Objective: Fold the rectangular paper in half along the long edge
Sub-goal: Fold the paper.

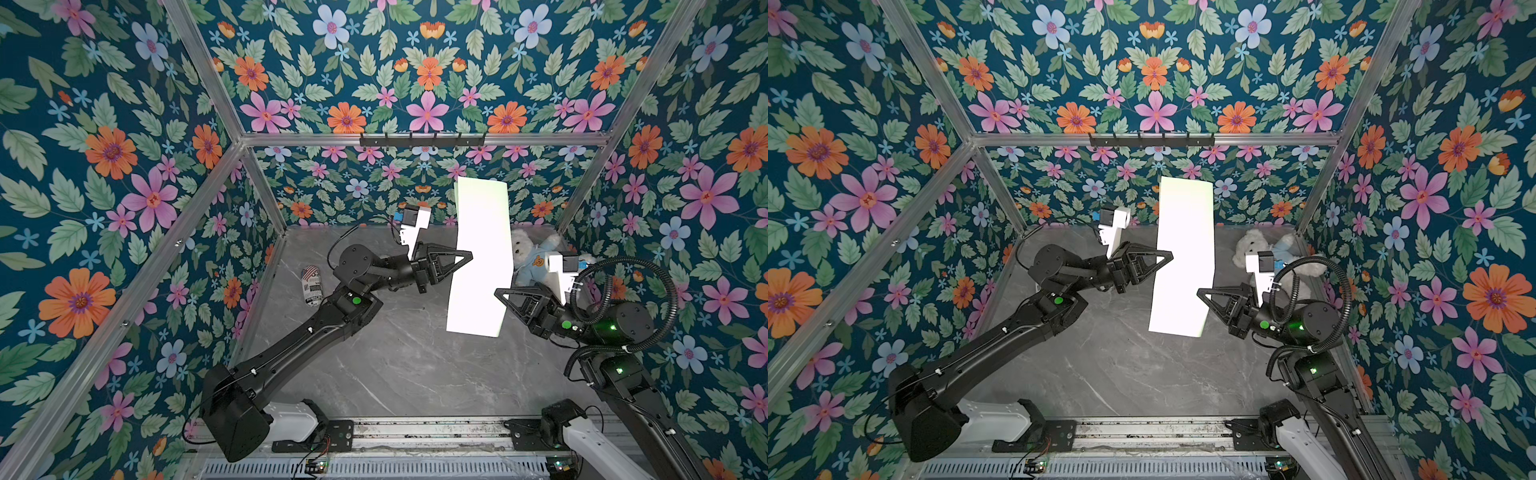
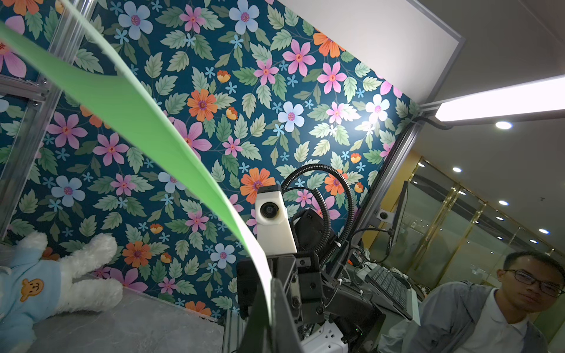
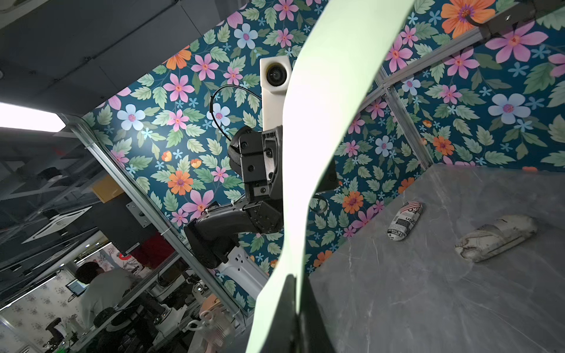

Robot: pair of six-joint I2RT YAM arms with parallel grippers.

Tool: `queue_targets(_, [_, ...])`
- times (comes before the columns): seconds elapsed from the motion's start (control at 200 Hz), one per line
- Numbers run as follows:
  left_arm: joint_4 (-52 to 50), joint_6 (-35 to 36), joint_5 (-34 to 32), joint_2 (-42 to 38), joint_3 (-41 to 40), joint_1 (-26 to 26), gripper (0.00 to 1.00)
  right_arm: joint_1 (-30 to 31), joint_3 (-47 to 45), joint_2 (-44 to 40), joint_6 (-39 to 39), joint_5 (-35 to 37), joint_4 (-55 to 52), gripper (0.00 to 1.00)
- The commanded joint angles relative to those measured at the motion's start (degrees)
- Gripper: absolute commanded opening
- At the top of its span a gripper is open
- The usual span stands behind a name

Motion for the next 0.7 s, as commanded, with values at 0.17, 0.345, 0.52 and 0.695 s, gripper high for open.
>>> queue_targets(0.17, [0.97, 0.86, -0.59, -0.14, 0.59, 0.31, 0.00, 0.65, -0.66, -0.41, -0.72, -0.51, -0.80, 0.22])
queue_targets(0.345, [0.84, 1.03, -0.62, -0.07, 0.72, 0.52, 0.00, 1.36, -1.48, -1.23, -0.53, -0.65, -1.17, 0.14])
queue_targets(0.52, [0.89, 1.12, -0.43, 0.42, 1.43, 0.68, 0.00, 2.28, -1.93, -1.57, -1.41, -0.61, -2.64, 0.00])
queue_targets(0.695, [0.80, 1.27, -0.38, 0.79, 2.00, 0.82, 0.00, 2.81, -2.35, -1.77, -2.02, -0.90, -4.12, 0.00])
